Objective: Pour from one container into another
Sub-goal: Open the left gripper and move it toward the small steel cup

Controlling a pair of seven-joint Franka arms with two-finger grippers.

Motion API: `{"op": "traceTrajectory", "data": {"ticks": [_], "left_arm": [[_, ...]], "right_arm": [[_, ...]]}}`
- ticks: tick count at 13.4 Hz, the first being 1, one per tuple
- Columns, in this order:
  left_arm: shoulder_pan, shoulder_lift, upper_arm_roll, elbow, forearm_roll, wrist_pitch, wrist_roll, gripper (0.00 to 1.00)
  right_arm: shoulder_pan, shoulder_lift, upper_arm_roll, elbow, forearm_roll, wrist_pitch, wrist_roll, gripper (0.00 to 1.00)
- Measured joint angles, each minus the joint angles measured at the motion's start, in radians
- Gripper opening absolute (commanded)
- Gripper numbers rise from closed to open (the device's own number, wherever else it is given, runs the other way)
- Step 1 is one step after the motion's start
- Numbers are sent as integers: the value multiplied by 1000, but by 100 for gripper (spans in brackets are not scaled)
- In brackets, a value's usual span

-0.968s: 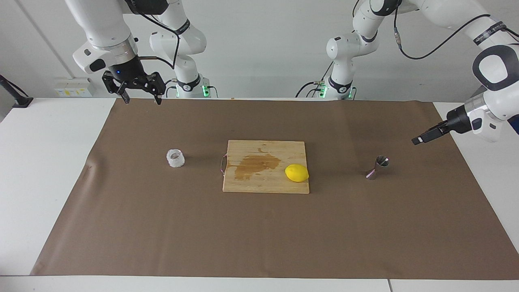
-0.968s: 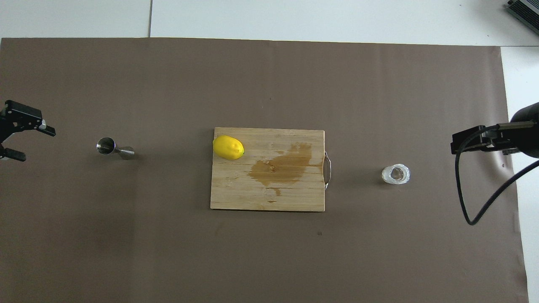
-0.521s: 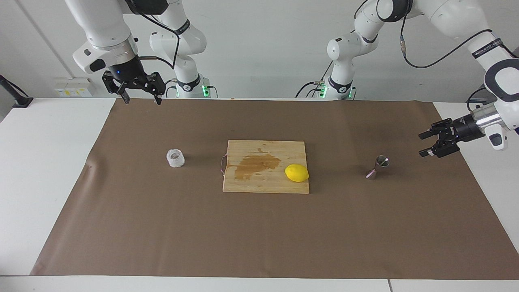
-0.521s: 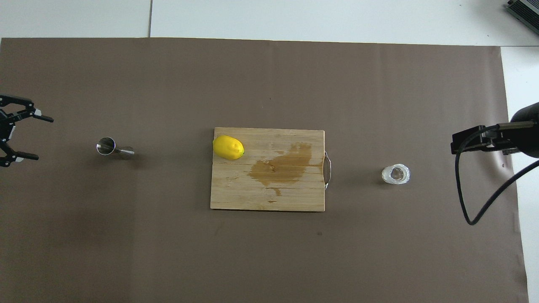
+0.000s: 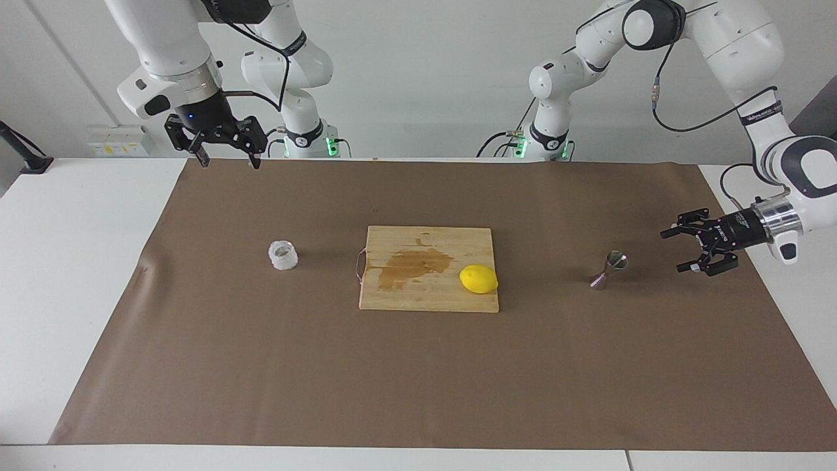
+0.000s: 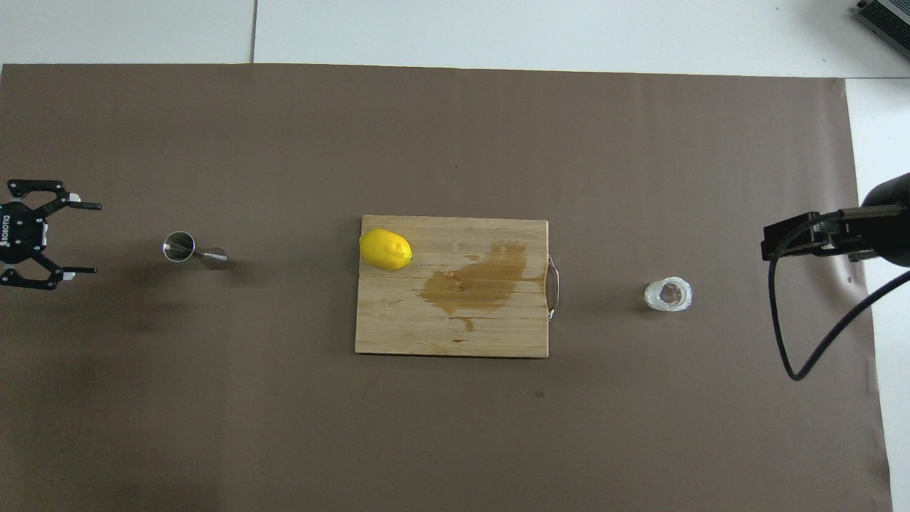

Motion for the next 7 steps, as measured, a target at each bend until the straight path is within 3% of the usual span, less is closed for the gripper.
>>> {"op": "traceTrajectory", "data": {"ticks": [7], "left_arm": [[21,66,-1,-120,-150,4,-6,100]], "right_arm": [[0,0,0,0,0,0,0,100]]}}
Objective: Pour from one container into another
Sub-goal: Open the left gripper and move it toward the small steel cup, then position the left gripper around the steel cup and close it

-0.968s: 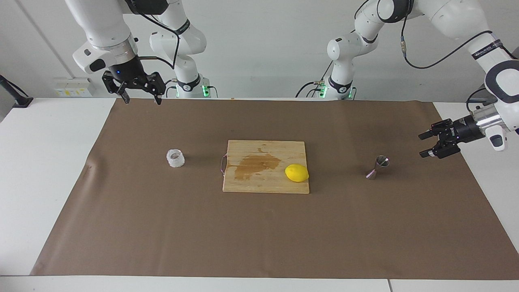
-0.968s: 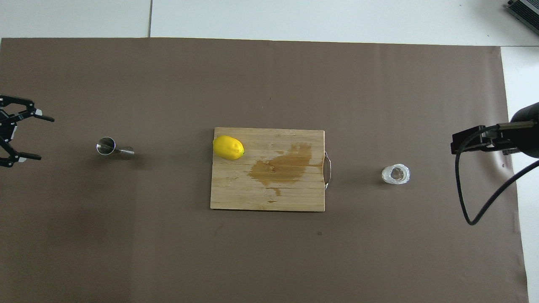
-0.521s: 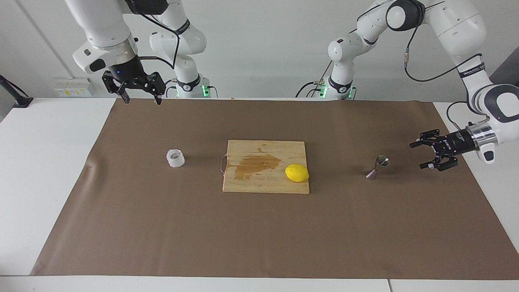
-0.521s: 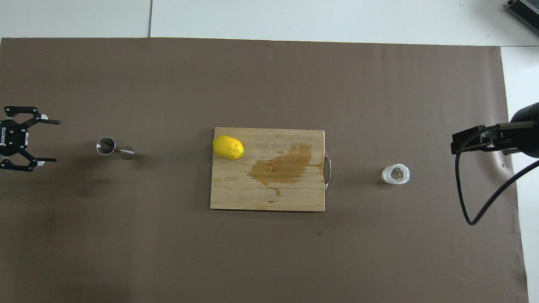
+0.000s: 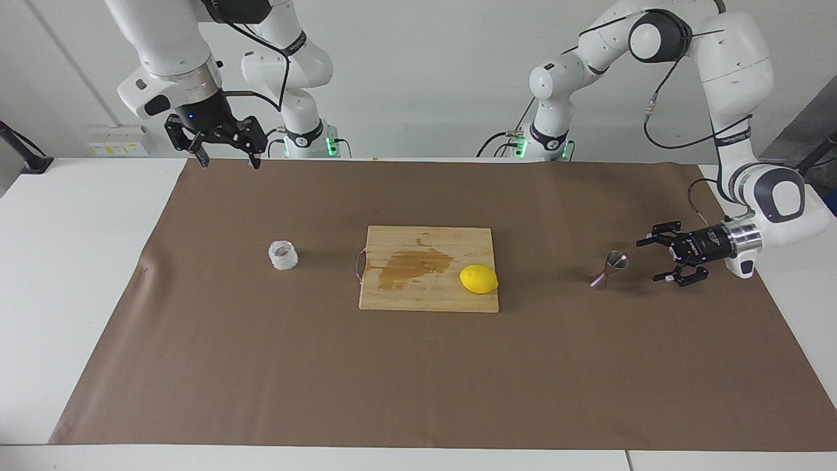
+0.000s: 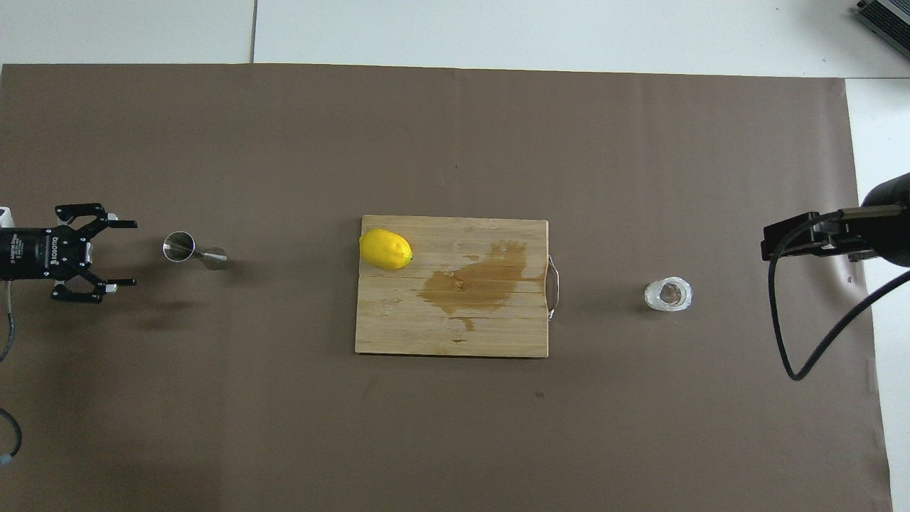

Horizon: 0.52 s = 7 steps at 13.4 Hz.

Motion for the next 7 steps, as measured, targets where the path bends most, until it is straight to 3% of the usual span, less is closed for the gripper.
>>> {"op": "traceTrajectory", "data": {"ticks": [7], "left_arm": [[-17,0,-17,-36,-47,5,1,100]], "right_arm": [[0,0,0,0,0,0,0,100]]}}
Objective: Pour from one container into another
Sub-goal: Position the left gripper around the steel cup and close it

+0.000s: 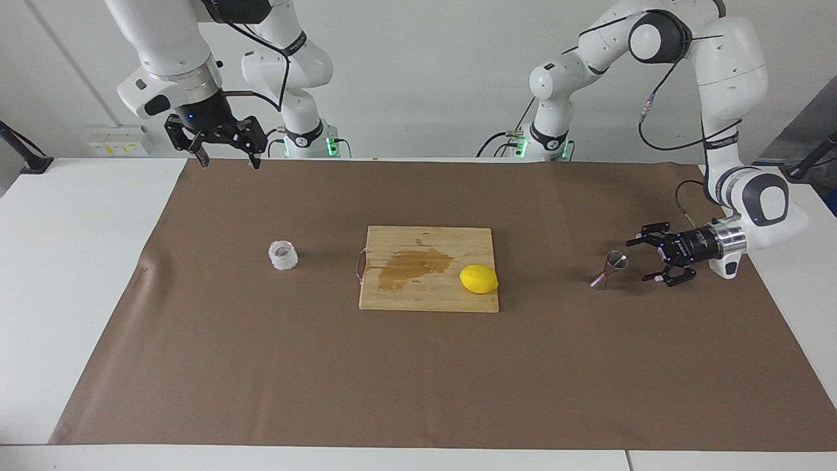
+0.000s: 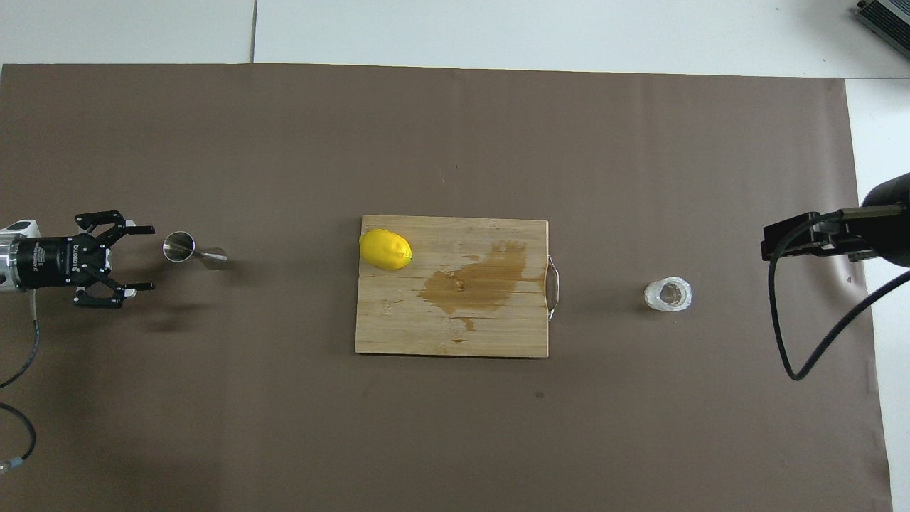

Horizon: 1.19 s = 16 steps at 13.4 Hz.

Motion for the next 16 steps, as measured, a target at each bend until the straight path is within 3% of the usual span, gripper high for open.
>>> {"op": "traceTrajectory", "data": {"ticks": [16], "left_arm": [[-77,-45,-1,-79,-96,82,0,100]], "right_arm": [[0,0,0,0,0,0,0,100]]}}
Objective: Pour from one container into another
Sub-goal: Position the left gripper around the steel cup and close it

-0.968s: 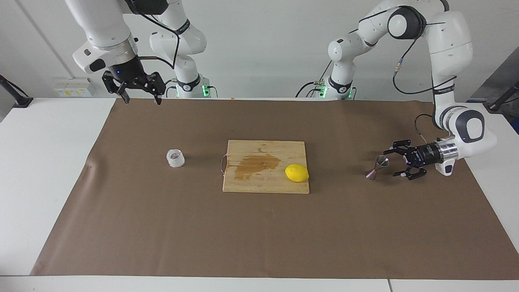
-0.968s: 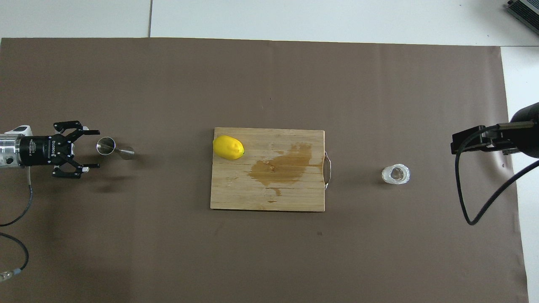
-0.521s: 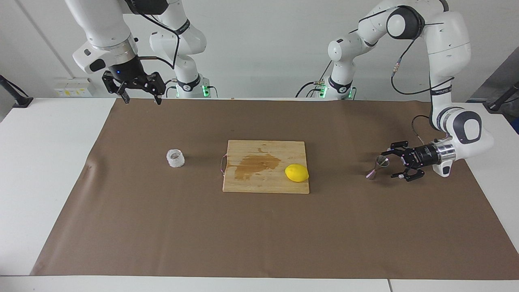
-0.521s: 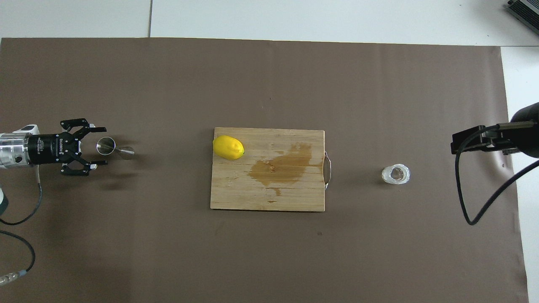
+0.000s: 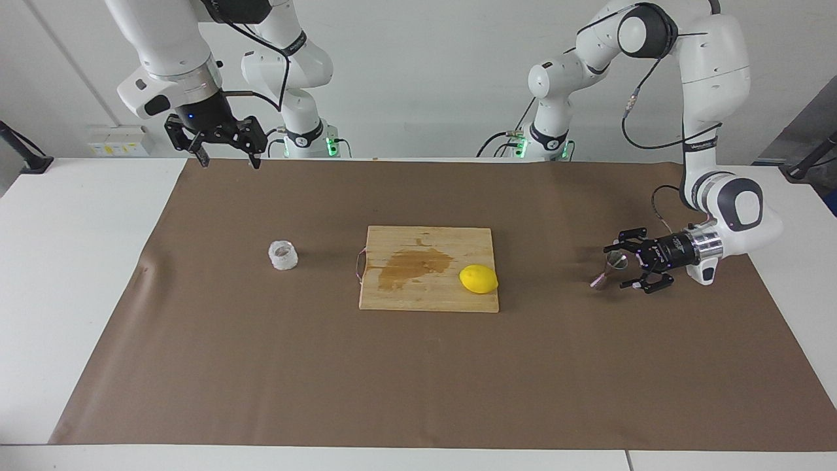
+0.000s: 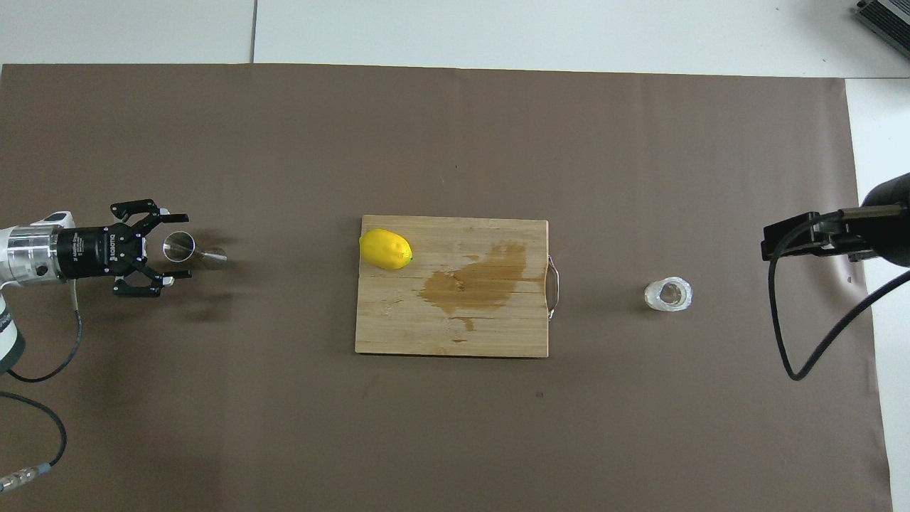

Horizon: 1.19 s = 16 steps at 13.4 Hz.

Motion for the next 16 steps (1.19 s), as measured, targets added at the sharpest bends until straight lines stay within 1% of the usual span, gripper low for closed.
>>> {"op": "traceTrajectory", "data": {"ticks": [6,7,10,16], "left_arm": [[1,-1,2,-18,-26,1,1,100],[1,-2,2,-19,-27,1,2,99],[1,-4,3,-22,-29,1,3,81],[1,-6,3,-23,-31,0,27,80]], "right_arm": [[0,0,0,0,0,0,0,100],[0,0,0,0,0,0,0,100],[0,0,0,0,0,0,0,100],[0,0,0,0,0,0,0,100]]}}
